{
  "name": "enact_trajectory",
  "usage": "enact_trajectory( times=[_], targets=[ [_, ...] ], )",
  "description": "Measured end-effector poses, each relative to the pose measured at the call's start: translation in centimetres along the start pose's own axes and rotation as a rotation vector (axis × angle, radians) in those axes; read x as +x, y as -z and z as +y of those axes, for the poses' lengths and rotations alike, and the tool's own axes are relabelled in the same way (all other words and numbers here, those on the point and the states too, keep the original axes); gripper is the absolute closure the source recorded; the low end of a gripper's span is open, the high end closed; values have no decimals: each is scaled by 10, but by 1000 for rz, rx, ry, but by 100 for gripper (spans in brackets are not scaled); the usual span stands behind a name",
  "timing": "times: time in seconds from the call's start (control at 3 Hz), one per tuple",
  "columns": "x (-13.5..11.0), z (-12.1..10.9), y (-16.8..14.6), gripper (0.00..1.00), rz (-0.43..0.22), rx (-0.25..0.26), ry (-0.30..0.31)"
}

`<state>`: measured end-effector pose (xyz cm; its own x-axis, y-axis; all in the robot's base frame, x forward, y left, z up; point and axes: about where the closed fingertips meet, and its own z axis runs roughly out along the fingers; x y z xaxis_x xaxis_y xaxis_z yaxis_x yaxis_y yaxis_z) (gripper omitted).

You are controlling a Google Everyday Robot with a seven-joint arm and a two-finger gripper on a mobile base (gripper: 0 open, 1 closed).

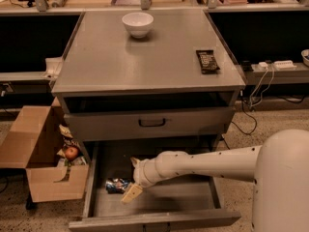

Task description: Pick redbull can from middle drawer and place on counter

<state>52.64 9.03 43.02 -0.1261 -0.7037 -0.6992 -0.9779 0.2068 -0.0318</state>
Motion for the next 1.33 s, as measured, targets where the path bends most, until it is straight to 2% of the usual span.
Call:
enact_trajectory(
  times=[0.67, 1.33],
  targets=[
    [32, -23, -30, 0, 66, 17, 63],
    [58, -31, -40, 0, 125, 57, 64]
  ],
)
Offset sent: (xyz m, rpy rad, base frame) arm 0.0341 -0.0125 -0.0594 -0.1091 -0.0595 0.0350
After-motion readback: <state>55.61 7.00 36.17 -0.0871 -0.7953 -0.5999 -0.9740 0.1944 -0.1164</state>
